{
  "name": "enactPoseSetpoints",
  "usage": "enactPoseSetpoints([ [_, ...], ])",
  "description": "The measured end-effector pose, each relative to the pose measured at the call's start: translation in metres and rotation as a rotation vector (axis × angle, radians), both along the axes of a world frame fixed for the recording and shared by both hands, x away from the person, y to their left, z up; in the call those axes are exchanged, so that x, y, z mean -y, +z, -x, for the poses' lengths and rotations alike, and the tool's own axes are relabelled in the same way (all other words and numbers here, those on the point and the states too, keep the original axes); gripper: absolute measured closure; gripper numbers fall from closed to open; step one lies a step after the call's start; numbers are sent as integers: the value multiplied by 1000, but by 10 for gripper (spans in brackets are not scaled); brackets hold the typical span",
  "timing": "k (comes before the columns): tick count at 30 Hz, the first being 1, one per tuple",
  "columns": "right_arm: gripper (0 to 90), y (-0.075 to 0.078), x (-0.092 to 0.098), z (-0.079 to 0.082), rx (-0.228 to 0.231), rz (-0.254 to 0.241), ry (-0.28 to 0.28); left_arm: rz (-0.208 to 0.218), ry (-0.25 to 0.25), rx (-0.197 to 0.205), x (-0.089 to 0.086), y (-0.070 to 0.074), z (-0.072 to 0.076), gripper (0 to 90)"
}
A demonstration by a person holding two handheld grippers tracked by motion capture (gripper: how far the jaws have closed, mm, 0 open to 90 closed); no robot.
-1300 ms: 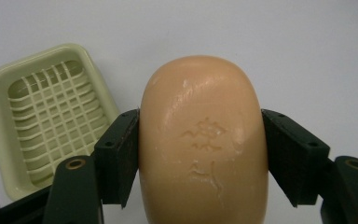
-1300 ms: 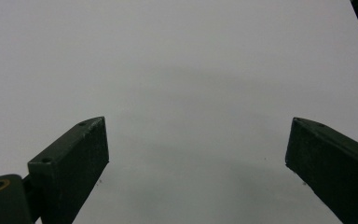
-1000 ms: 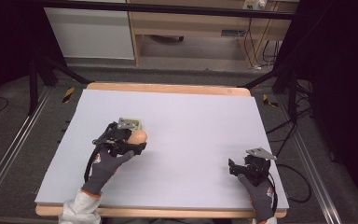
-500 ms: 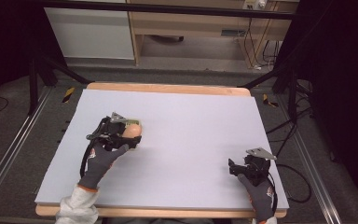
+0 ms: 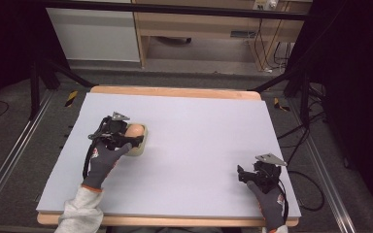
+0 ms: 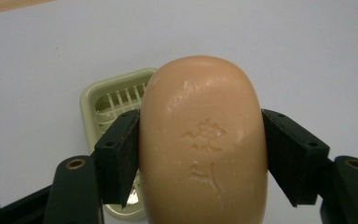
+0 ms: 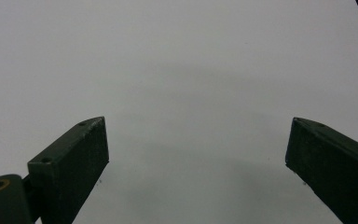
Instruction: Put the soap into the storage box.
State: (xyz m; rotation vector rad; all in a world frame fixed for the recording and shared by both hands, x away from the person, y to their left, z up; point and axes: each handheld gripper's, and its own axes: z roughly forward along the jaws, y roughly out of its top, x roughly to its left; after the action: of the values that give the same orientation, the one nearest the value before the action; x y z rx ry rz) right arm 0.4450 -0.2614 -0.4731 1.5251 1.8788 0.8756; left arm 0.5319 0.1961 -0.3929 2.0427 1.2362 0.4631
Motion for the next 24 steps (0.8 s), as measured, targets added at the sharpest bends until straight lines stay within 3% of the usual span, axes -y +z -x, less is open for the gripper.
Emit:
enactPoseSetpoints([
  [24, 62, 0, -1, -1, -5, 0, -4, -22, 50, -19, -6, -18, -30, 316],
])
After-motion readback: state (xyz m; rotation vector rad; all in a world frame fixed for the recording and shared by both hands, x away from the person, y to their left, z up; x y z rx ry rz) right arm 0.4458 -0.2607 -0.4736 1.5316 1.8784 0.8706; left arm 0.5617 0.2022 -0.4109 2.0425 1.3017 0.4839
